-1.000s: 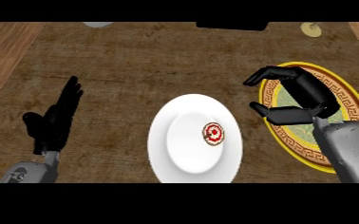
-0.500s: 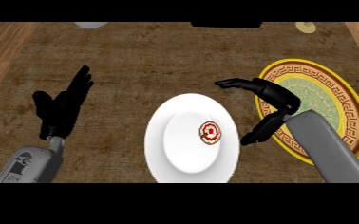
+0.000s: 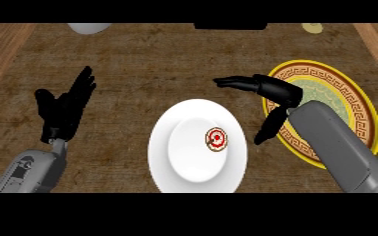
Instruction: Pick the cupcake from the plate and place it in the plate
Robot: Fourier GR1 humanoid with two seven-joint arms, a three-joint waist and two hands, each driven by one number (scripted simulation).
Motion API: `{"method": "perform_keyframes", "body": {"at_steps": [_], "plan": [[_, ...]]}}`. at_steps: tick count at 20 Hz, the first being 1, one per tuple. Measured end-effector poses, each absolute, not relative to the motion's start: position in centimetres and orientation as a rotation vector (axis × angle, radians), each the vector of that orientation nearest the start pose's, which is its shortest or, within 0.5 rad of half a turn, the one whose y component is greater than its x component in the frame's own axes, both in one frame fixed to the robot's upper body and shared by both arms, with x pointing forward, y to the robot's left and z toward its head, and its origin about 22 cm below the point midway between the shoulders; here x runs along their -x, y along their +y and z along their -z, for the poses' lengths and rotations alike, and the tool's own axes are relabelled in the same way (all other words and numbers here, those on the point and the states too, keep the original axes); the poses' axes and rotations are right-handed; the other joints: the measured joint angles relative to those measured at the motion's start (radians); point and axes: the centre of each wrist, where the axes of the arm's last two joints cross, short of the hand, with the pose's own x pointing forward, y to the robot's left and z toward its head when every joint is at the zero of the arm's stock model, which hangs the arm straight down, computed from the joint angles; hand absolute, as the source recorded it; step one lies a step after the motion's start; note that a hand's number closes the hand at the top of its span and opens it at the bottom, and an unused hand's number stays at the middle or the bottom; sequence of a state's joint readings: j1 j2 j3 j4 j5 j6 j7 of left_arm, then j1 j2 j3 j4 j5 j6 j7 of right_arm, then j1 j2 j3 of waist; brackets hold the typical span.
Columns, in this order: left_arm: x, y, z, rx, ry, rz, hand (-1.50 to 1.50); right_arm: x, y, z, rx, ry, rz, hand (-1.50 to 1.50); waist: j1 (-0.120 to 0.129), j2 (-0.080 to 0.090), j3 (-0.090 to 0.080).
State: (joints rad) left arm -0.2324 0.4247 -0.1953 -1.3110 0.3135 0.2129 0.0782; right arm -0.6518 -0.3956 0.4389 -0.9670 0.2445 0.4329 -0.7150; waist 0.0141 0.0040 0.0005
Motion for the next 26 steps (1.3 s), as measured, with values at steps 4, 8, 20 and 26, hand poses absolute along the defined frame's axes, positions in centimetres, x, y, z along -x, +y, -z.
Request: {"method": "perform_keyframes", "body": {"at_steps": [4, 8, 20, 26], "plan": [[-29.3, 28.4, -1.4, -0.172, -1.405, 0.088, 0.0, -37.8, -20.4, -5.2, -0.381, -1.712, -1.491, -1.5, -0.005, -0.002, 0.0], [-28.9, 28.0, -1.8, -0.172, -1.406, 0.087, 0.0, -37.7, -19.6, -5.6, -0.33, -1.661, -1.619, -1.5, -0.006, -0.004, 0.0], [-28.1, 27.9, -1.6, -0.171, -1.404, 0.084, 0.0, -35.7, -15.2, -5.8, -0.197, -1.508, -1.891, -1.5, -0.012, -0.005, -0.001], [-28.2, 28.8, -2.2, -0.17, -1.407, 0.089, 0.0, -35.1, -14.0, -4.8, -0.177, -1.445, -1.948, -1.5, -0.011, -0.004, -0.001]]}}
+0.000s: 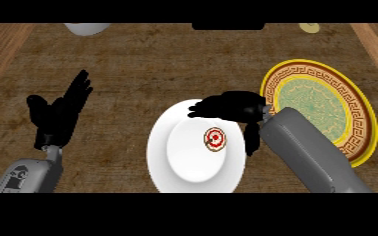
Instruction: Pick the cupcake from the plate and place it in the plate
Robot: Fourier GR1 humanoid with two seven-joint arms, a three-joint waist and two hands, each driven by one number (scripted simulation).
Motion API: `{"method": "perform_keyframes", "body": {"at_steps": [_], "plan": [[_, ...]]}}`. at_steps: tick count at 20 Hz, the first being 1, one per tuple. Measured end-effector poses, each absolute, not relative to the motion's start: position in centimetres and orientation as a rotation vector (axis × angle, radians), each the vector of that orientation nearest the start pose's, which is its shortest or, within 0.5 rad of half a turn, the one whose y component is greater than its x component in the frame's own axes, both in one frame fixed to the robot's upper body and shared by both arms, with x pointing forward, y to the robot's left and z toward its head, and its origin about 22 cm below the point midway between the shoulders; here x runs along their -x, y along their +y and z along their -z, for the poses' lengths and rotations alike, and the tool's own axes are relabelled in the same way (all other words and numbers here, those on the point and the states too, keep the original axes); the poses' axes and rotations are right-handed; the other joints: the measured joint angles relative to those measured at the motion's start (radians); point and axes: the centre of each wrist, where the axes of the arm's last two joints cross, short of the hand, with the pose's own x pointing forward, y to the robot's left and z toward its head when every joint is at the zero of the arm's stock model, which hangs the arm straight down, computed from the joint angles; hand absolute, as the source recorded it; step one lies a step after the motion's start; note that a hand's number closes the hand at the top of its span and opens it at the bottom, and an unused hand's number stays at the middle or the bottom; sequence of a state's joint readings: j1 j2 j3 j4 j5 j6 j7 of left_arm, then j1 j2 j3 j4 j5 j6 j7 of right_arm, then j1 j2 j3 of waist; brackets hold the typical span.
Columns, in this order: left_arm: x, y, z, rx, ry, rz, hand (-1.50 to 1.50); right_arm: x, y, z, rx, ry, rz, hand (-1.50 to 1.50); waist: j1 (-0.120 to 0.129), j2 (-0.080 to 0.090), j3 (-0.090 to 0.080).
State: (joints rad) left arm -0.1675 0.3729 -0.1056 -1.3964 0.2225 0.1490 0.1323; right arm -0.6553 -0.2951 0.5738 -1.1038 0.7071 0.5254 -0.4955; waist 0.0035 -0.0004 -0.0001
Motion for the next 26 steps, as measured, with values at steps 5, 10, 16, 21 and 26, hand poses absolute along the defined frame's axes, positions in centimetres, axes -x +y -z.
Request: {"method": "perform_keyframes", "body": {"at_steps": [5, 10, 16, 21, 26], "plan": [[-28.0, 29.2, -2.2, -0.169, -1.403, 0.083, 0.0, -34.7, -12.8, -3.9, -0.132, -1.428, -1.967, -1.5, 0.001, 0.0, 0.0], [-28.3, 28.7, -2.1, -0.172, -1.409, 0.085, 0.0, -34.9, -11.5, -2.9, -0.102, -1.425, -1.989, -1.5, 0.001, 0.001, 0.0], [-28.7, 28.4, -2.1, -0.165, -1.407, 0.087, 0.0, -35.0, -10.1, -1.6, -0.097, -1.377, -2.067, 1.5, 0.003, 0.001, 0.0], [-28.4, 29.0, -1.8, -0.174, -1.401, 0.086, 0.0, -34.8, -10.4, -1.3, -0.151, -1.399, -2.156, 1.5, 0.003, -0.006, -0.002], [-28.3, 28.9, -1.8, -0.173, -1.402, 0.093, 0.0, -33.8, -10.3, -1.0, -0.164, -1.429, -2.151, 1.5, -0.001, -0.01, -0.005]]}}
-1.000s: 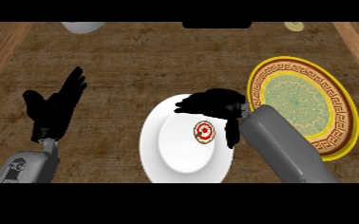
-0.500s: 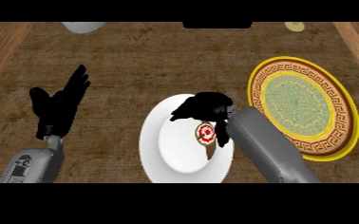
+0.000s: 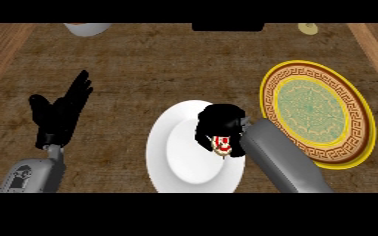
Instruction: Pick the cupcake from the plate and place it in the plate
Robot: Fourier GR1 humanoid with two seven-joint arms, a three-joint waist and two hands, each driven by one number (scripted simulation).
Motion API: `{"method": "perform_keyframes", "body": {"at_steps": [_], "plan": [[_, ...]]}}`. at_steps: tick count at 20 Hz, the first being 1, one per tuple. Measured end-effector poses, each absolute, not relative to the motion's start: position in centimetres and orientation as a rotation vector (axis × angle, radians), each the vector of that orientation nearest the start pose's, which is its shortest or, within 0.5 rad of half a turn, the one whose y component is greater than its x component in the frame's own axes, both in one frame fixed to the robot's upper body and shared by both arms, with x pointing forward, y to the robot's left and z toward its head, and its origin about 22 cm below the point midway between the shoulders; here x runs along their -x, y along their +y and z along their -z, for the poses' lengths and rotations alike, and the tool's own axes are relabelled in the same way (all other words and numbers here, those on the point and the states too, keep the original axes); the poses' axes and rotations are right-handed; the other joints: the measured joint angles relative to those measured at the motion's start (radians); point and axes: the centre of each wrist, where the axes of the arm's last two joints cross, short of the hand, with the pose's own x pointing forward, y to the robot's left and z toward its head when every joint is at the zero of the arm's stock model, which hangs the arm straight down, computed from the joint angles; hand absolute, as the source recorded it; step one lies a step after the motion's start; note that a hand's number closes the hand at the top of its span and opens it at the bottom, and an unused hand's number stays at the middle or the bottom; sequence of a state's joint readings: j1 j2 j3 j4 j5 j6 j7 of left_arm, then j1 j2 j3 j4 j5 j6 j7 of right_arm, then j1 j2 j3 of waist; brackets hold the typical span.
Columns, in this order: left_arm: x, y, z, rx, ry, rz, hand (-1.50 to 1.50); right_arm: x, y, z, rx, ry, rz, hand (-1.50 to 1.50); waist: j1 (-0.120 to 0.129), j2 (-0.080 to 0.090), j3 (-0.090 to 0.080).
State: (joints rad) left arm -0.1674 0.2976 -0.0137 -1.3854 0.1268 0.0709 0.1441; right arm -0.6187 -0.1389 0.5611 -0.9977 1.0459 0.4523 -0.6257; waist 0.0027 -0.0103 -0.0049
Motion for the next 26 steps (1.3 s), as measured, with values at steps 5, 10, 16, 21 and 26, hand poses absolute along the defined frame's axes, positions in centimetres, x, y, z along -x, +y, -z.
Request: {"method": "perform_keyframes", "body": {"at_steps": [5, 10, 16, 21, 26], "plan": [[-28.2, 29.1, -2.1, -0.172, -1.402, 0.083, 0.0, -32.7, -10.5, -1.1, -0.121, -1.486, -2.027, 1.5, -0.007, 0.003, 0.003], [-27.6, 30.1, -1.9, -0.204, -1.386, 0.056, 0.0, -30.4, -11.3, 0.1, 0.136, -1.467, -1.699, 1.5, -0.044, -0.009, 0.002], [-26.9, 30.5, -1.2, -0.208, -1.377, 0.04, 0.0, -27.3, -10.9, -3.1, 0.489, -1.62, -1.353, 1.5, -0.052, -0.012, 0.003], [-26.7, 30.1, -1.2, -0.21, -1.383, 0.04, 0.0, -24.9, -11.3, -7.3, 0.787, -1.768, -1.052, 1.5, -0.051, -0.01, 0.004], [-27.2, 29.5, -1.8, -0.196, -1.395, 0.052, 0.0, -22.0, -12.6, -10.5, 0.951, -1.775, -0.797, 1.5, -0.032, -0.001, 0.004]]}}
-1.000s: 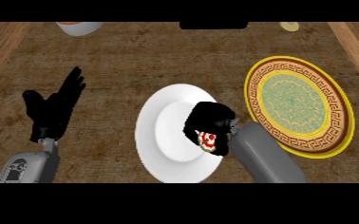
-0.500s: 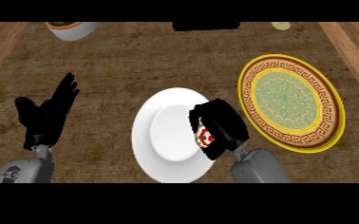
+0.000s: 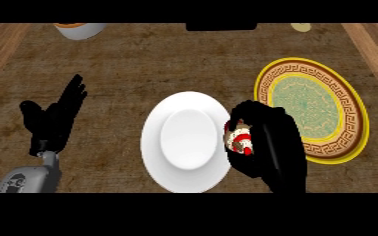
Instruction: Pick the cupcake from the plate and place it in the plate
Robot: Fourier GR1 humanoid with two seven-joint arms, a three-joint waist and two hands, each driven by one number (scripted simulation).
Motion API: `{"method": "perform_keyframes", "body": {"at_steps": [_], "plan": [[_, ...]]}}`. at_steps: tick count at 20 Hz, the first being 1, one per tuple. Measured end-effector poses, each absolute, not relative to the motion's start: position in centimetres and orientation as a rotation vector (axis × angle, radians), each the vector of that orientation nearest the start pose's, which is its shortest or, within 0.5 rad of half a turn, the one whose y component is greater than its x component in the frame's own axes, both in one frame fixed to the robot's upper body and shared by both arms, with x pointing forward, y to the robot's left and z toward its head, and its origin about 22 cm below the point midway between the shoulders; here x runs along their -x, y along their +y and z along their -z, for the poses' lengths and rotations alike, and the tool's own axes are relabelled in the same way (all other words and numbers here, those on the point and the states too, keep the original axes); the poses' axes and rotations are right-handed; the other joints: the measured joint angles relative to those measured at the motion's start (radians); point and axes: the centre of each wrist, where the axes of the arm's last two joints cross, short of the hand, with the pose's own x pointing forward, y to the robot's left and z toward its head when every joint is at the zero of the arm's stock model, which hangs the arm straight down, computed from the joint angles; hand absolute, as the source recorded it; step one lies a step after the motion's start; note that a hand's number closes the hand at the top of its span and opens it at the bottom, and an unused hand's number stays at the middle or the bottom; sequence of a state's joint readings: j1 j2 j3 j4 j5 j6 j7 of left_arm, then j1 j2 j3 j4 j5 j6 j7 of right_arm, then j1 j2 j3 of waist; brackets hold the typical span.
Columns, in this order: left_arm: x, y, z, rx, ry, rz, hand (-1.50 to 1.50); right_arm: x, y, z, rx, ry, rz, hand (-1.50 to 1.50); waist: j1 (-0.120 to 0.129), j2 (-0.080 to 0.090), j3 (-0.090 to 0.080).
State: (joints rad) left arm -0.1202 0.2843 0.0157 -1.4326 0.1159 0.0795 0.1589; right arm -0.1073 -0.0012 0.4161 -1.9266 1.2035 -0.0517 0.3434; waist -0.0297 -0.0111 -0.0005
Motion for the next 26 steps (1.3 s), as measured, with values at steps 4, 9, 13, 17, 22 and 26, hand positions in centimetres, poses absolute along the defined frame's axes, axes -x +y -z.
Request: {"method": "perform_keyframes", "body": {"at_steps": [4, 9, 13, 17, 22, 26], "plan": [[-27.5, 29.4, -2.0, -0.193, -1.401, 0.069, 0.0, -20.9, -15.6, -12.2, 0.985, -1.731, -0.658, 1.5, 0.012, 0.006, 0.0], [-27.5, 29.2, -2.5, -0.183, -1.405, 0.075, 0.0, -22.3, -20.0, -12.3, 1.018, -1.673, -0.543, 1.5, 0.024, 0.01, 0.001], [-28.1, 28.9, -2.3, -0.176, -1.406, 0.076, 0.0, -24.5, -23.8, -11.5, 1.053, -1.626, -0.504, 1.5, 0.028, 0.011, 0.001], [-28.1, 28.3, -2.2, -0.174, -1.403, 0.082, 0.0, -26.0, -27.2, -10.3, 1.073, -1.58, -0.513, 1.5, 0.03, 0.012, 0.001], [-28.0, 28.2, -1.9, -0.163, -1.411, 0.088, 0.0, -27.9, -30.9, -7.9, 1.06, -1.463, -0.619, 1.5, 0.035, 0.013, 0.001], [-27.9, 27.8, -1.6, -0.162, -1.409, 0.085, 0.0, -29.2, -33.6, -6.6, 0.924, -1.393, -0.596, -1.5, 0.037, 0.014, 0.001]]}}
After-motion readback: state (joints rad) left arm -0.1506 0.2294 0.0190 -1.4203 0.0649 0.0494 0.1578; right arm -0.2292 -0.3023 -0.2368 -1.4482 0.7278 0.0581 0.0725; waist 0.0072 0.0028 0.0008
